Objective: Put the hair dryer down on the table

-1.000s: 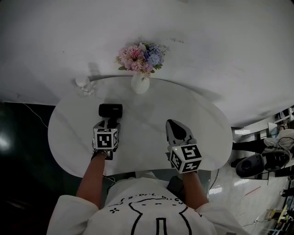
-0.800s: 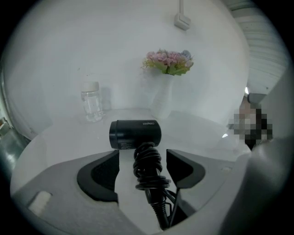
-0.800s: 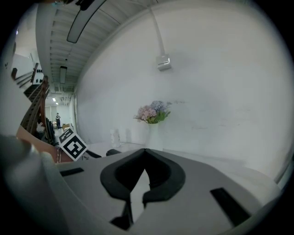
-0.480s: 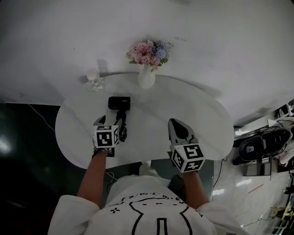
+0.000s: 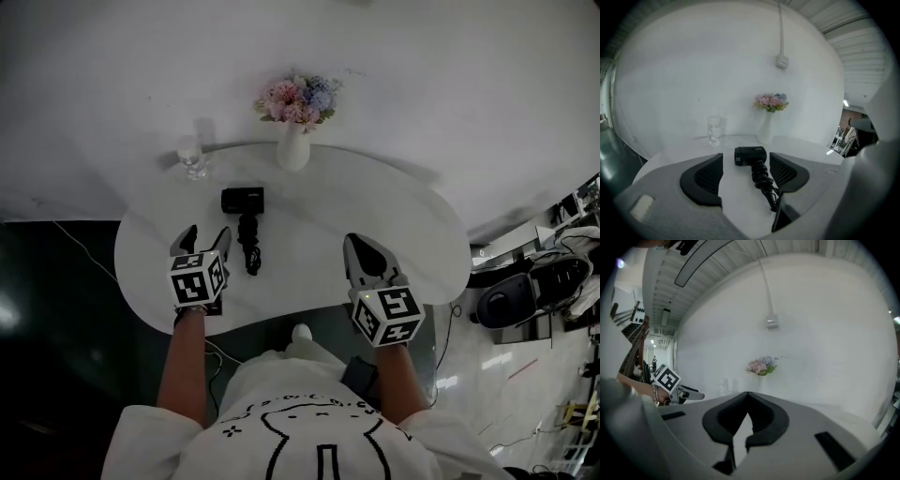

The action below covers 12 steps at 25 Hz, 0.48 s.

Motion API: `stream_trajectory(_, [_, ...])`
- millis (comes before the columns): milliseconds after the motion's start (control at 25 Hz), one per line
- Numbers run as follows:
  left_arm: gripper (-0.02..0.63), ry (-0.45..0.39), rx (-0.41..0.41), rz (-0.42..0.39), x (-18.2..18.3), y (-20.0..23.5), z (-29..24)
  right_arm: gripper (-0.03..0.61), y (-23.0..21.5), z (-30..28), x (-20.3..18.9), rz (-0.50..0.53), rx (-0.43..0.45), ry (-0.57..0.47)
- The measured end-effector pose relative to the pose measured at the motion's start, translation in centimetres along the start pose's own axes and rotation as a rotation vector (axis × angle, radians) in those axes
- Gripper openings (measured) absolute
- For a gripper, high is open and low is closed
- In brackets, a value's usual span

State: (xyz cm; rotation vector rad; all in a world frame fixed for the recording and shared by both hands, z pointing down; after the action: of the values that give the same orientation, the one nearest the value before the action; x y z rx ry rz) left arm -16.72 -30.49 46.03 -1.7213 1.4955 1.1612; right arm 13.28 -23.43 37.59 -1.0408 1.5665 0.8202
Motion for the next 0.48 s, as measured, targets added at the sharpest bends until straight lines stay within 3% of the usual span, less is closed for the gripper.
stream_trajectory(160, [0.305, -0.082, -0.011, -0.007, 1.6, -0.3, 2.3, -0.003, 0.1, 0.8, 1.9, 0.046, 0.006, -0.044])
stream_trajectory(480, [0.279, -0.349, 0.040, -0.082, 6.5, -1.7, 8.7, -0.003, 0.1, 2.0, 4.5, 0.086, 0.034, -0.120])
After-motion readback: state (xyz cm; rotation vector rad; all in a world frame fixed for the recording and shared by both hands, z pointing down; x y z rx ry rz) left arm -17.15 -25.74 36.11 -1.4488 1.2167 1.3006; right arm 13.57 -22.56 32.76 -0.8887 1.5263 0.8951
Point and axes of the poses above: the fingertips, and each gripper's own axes: z backward along the fingers, y to its left, x out of its top, the point moved 6 cm from there along z, backward along the fingers, and after that the axes turned 1 degree about x, right-handed, at the moved point
